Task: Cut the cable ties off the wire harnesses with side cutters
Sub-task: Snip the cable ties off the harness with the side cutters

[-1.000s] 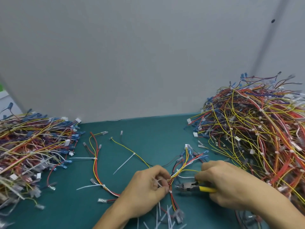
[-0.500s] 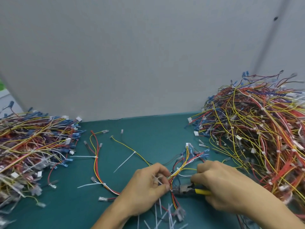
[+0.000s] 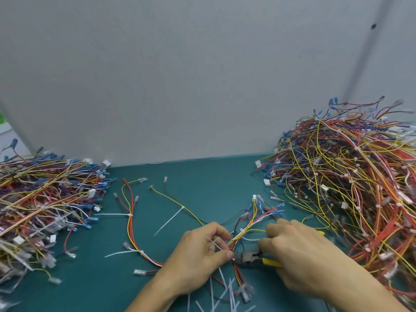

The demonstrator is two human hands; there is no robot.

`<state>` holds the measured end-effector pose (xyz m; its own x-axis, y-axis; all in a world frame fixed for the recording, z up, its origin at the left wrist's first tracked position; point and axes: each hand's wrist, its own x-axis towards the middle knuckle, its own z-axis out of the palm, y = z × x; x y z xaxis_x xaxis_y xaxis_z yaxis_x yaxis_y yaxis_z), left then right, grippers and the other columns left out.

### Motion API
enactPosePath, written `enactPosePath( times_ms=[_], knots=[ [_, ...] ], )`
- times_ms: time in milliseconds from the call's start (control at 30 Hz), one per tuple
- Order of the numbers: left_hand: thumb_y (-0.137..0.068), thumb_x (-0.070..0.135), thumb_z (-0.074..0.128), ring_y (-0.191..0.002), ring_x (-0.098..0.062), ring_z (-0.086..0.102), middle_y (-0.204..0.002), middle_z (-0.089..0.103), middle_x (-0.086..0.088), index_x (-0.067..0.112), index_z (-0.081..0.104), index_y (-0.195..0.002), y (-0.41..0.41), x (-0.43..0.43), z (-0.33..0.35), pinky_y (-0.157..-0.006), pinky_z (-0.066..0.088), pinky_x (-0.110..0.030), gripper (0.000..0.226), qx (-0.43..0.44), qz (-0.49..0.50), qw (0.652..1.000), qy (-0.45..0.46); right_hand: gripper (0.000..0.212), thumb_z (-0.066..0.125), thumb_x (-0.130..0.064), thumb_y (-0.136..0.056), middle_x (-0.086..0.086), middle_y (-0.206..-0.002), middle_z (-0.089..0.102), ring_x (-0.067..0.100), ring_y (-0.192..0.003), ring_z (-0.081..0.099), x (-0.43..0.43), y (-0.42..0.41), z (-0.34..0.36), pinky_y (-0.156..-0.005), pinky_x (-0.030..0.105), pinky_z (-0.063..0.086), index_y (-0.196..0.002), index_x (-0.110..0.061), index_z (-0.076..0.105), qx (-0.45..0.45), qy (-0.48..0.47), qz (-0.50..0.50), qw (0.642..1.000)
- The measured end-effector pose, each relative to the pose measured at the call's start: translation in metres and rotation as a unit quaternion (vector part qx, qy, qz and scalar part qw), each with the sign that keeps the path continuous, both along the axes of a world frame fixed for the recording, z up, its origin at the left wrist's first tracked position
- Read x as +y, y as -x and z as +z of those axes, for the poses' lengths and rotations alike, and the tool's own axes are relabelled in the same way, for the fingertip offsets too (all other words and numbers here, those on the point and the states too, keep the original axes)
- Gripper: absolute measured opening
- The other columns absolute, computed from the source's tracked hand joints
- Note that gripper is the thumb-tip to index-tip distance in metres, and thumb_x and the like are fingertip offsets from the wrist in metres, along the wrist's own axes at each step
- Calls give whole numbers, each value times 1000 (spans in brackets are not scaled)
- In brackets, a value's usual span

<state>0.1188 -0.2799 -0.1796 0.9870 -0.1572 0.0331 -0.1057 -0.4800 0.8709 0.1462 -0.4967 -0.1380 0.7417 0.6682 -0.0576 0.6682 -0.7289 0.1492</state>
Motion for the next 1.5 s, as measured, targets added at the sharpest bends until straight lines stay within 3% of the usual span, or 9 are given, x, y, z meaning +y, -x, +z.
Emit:
enactPosePath(
  times_ms=[267, 467, 700, 900, 1033, 1133, 1267, 1333, 1500],
  knots=[
    [-80, 25, 74, -57, -12, 45, -51, 55, 19, 27, 62, -91, 1, 0, 0, -60, 40, -28, 16, -11, 8, 1000, -25, 19, 47, -20, -86, -1, -101, 48, 29, -99, 52, 1, 2, 2, -63, 33, 29, -103, -22, 55, 6, 14, -22, 1000],
    [-80, 28, 74, -48, -8, 34, -69, 62, -14, 28, 62, -88, 0, -2, 1, -52, 31, -25, 15, -21, 21, 999, -25, 16, 46, -20, -85, 1, -99, 52, 34, -92, 56, 1, 3, 3, -61, 35, 30, -98, -21, 56, -1, 33, -13, 999],
    [-80, 27, 75, -48, -8, 33, -58, 51, 1, 28, 63, -86, 0, -3, 0, -49, 29, -21, 14, -23, 28, 999, -30, 15, 47, -22, -87, 1, -100, 55, 35, -91, 57, 2, 4, 3, -62, 34, 29, -98, -20, 57, -7, 50, -17, 999],
    [-81, 22, 73, -49, -5, 37, -71, 64, -2, 26, 64, -87, 0, -2, 2, -52, 32, -18, 11, -21, 23, 999, -30, 12, 47, -23, -87, 3, -101, 55, 35, -92, 57, 4, 4, 5, -63, 33, 31, -95, -22, 55, 16, 53, -21, 998],
    [-93, 13, 57, -52, -8, 39, -65, 56, 12, 21, 64, -92, 1, -3, 2, -53, 32, -21, 11, 13, 25, 998, 62, 9, 45, -27, -84, 0, -102, 54, 31, -95, 55, 0, 5, 10, -64, 32, 32, -90, -24, 51, 53, 30, -11, 998],
    [-96, 5, 42, -50, -12, 34, -67, 55, 2, 12, 62, -97, 0, -2, 6, -50, 28, -22, 22, 55, 56, 976, 205, 5, 46, -31, -81, -1, -95, 54, 27, -91, 52, 0, 6, 16, -65, 32, 35, -83, -26, 46, 100, 1, 22, 995],
    [-78, 17, 45, -58, -17, 52, -65, 55, -6, 14, 66, -93, 1, 8, 16, -57, 45, -21, 26, 9, 75, 964, 254, 11, 48, -32, -80, -1, -89, 53, 24, -83, 49, 3, 6, 19, -66, 35, 40, -84, -22, 50, 133, -31, 46, 990],
    [-78, 15, 42, -62, -20, 56, -61, 53, -6, 16, 67, -91, 2, 17, 20, -62, 48, -27, 29, -10, 70, 970, 230, 10, 49, -32, -81, -1, -89, 52, 24, -82, 49, 3, 6, 18, -65, 35, 40, -84, -23, 49, 133, -36, 47, 989],
    [-76, 20, 39, -53, -9, 32, -57, 34, 8, 33, 65, -89, 13, 35, 31, -53, 31, -22, 32, -65, 18, 998, -3, 11, 51, -31, -83, -1, -89, 50, 22, -76, 41, 8, 1, 18, -54, 31, 28, -78, -28, 41, 138, -32, 36, 989]
  ],
)
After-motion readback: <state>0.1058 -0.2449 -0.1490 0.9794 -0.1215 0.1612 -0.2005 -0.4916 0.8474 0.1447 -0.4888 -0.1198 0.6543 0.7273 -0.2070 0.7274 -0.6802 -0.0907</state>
